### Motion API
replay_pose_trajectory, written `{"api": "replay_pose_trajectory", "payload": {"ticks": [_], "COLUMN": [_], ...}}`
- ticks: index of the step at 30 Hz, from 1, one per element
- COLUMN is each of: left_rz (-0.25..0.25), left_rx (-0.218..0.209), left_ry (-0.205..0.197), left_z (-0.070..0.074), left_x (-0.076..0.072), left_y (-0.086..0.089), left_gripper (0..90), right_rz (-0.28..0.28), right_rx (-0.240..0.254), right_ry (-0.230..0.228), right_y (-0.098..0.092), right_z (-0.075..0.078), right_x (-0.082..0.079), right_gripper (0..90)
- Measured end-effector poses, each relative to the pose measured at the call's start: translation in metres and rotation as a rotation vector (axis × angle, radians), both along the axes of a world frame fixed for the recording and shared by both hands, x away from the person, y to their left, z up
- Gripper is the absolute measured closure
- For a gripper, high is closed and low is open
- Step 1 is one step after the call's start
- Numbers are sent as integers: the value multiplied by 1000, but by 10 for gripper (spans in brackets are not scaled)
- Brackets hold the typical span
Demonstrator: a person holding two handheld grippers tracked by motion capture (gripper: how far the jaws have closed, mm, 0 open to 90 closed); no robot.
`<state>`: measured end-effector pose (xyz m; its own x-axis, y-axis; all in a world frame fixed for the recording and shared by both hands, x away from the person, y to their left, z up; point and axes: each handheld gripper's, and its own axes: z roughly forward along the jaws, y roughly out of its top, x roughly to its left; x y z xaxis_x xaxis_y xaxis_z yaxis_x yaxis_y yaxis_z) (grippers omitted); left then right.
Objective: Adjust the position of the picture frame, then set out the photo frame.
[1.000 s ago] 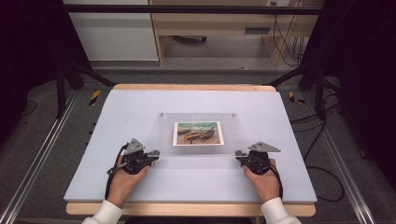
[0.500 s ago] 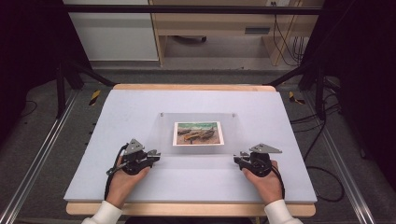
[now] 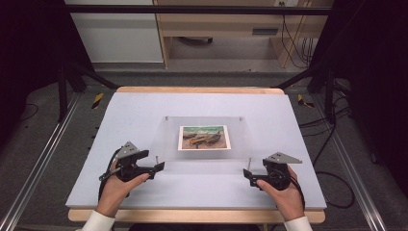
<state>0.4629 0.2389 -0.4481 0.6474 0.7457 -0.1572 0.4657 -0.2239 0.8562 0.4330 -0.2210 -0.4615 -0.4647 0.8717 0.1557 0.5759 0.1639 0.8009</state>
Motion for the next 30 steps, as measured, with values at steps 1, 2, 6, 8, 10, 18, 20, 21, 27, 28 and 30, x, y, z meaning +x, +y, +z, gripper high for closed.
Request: {"api": "replay_pose_trajectory", "payload": {"ticks": [1, 2, 6, 8, 10, 18, 20, 21, 27, 28, 30], "left_rz": [-2, 0, 6, 5, 9, 2, -1, -5, 23, 22, 26], "left_rx": [-8, -13, -8, 2, 15, 31, 30, 33, 18, 18, 22], "left_ry": [-5, -7, -19, -19, -14, -8, 1, 3, 27, 30, 13], "left_z": [2, 3, 8, 9, 11, 22, 20, 18, 6, 4, 2], "left_x": [0, 1, 5, 7, 12, 31, 35, 37, 38, 38, 36], "left_y": [1, 1, -1, -3, -5, -15, -18, -19, -22, -23, -25], "left_gripper": [110, 108, 101, 103, 113, 145, 158, 159, 175, 179, 180], "right_rz": [-5, -5, -15, -15, -3, 29, 23, 23, 12, 11, 10], "right_rx": [8, 10, 4, 6, 4, -11, -6, -1, 10, 17, 37], "right_ry": [-13, -34, -70, -79, -79, -16, -9, -3, 12, 19, 27], "right_y": [-2, -3, -5, -3, 0, 14, 15, 16, 14, 14, 14], "right_z": [4, 7, 20, 26, 29, 30, 27, 26, 18, 17, 15], "right_x": [0, 1, 10, 14, 18, 42, 48, 51, 60, 62, 63], "right_gripper": [98, 96, 106, 117, 118, 134, 148, 152, 174, 175, 177]}}
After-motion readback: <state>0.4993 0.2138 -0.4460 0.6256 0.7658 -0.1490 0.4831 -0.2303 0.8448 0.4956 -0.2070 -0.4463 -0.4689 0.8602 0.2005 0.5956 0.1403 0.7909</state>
